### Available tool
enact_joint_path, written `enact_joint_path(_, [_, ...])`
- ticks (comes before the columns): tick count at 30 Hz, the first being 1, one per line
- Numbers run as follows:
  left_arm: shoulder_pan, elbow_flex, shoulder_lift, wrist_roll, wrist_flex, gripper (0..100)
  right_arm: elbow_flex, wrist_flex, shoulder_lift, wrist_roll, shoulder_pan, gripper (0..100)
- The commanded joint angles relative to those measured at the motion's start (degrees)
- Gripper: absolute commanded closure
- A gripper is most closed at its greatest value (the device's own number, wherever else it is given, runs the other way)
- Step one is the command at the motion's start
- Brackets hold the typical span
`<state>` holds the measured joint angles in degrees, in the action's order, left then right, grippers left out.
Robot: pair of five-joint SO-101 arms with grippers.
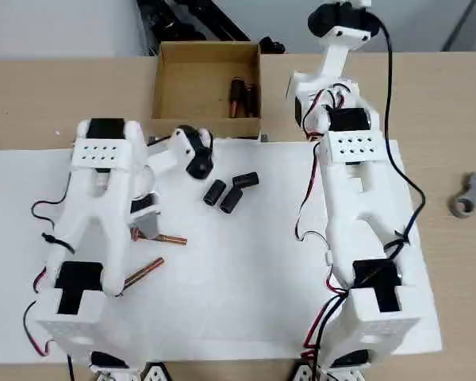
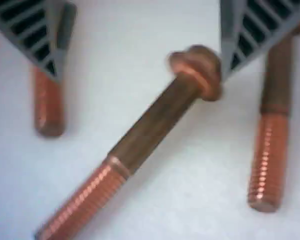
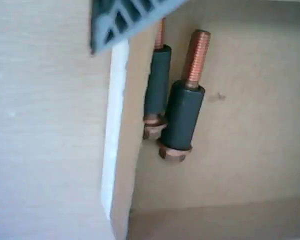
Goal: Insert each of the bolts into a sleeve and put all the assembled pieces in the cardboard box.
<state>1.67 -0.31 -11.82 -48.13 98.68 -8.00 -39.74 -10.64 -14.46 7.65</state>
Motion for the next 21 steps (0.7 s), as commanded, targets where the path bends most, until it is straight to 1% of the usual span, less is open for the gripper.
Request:
enact_joint_path(1, [-0.18,-1.98,0.79,22.51,1.76,81,-2.20,-0.31,3.65,-0.70,-0.31,82.7])
enact_joint_path(5, [0.09,-1.98,0.79,40.44,1.76,81,-2.20,-0.31,3.38,-0.70,-0.31,82.7])
enact_joint_path(8, [0.26,-1.89,0.35,51.16,1.76,81,-2.20,-0.31,3.38,-0.70,-0.31,82.7])
enact_joint_path(11, [0.26,-0.57,0.26,60.13,1.67,81,-2.20,-0.31,3.38,-0.70,-0.48,82.7])
enact_joint_path(14, [0.18,1.10,0.26,66.46,0.26,81,-2.20,-0.66,3.38,-0.70,-0.57,82.7])
enact_joint_path(21, [0.18,4.44,0.26,74.90,-5.36,81,-2.20,-0.75,3.38,-0.70,-0.57,82.7])
